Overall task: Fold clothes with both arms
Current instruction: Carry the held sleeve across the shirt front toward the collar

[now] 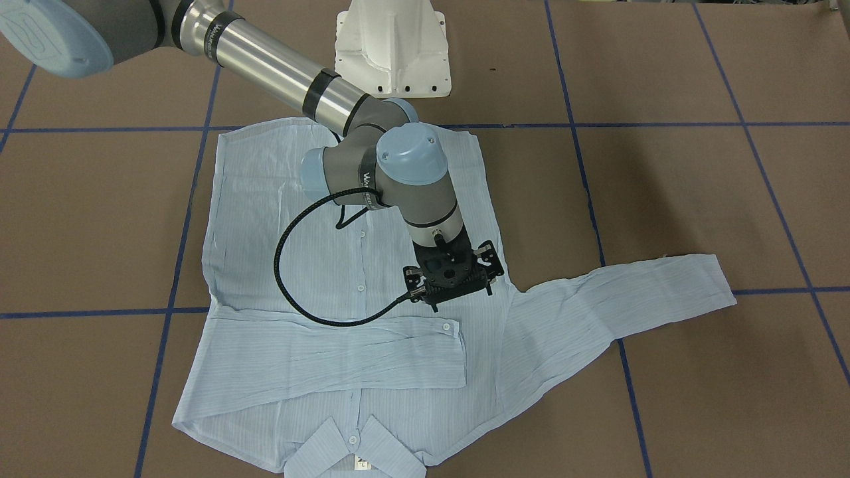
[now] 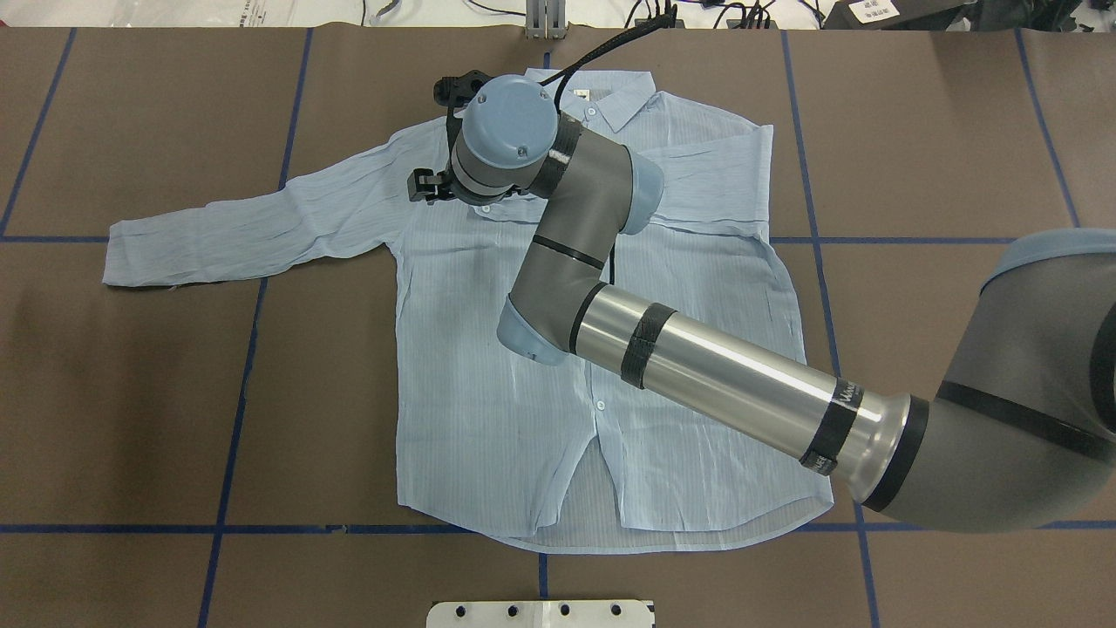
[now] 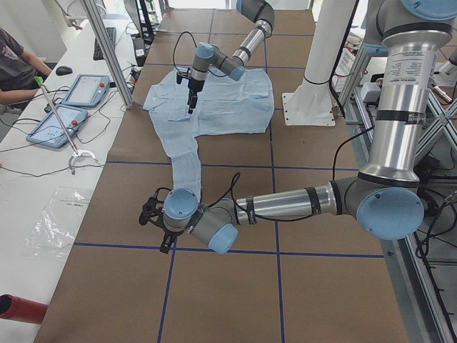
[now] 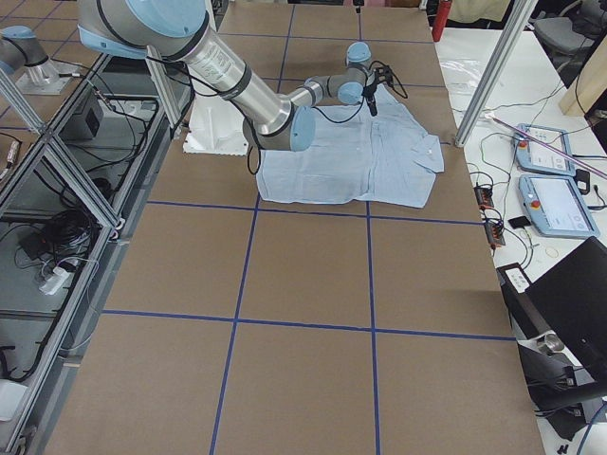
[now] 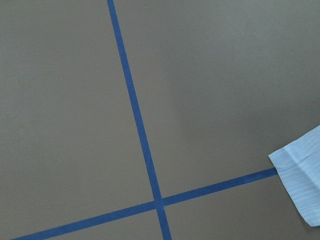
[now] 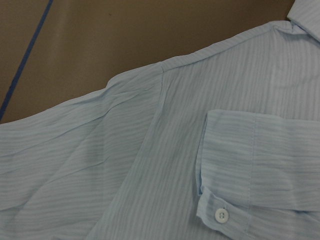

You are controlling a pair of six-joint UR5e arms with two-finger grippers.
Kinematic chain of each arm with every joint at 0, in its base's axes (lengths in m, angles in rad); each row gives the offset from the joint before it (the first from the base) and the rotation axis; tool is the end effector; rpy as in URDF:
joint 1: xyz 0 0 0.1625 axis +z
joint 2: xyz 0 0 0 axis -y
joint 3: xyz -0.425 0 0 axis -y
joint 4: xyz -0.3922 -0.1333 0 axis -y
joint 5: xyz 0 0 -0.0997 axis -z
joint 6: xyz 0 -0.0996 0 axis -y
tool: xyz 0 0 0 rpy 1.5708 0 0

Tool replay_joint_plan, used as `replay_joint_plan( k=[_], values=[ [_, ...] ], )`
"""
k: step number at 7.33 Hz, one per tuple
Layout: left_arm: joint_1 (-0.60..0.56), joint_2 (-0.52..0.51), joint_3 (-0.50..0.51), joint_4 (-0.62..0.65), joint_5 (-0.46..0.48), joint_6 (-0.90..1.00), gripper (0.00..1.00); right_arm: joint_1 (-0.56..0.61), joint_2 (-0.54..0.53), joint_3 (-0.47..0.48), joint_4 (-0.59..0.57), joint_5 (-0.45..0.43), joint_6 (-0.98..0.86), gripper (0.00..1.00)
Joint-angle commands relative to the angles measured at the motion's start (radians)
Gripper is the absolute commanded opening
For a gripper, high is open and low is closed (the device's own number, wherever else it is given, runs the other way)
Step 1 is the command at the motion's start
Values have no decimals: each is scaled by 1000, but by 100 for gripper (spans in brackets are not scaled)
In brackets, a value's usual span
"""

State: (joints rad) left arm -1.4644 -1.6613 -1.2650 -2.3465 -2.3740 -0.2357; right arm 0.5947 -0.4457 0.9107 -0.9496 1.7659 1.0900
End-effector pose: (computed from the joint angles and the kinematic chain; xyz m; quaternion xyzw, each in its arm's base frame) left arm -0.0036 -0.5462 0.6751 0.1869 0.4135 0.0507 0.8897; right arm -0.6542 -0.5801 0.1271 0.1918 -0.4845 -0.0018 0.8535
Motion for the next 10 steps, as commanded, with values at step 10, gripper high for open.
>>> replay_joint_plan(
  k=[10],
  values=[
    [598, 121, -235, -240, 594, -961, 91, 295, -376, 606, -705, 302, -442, 100]
  ],
)
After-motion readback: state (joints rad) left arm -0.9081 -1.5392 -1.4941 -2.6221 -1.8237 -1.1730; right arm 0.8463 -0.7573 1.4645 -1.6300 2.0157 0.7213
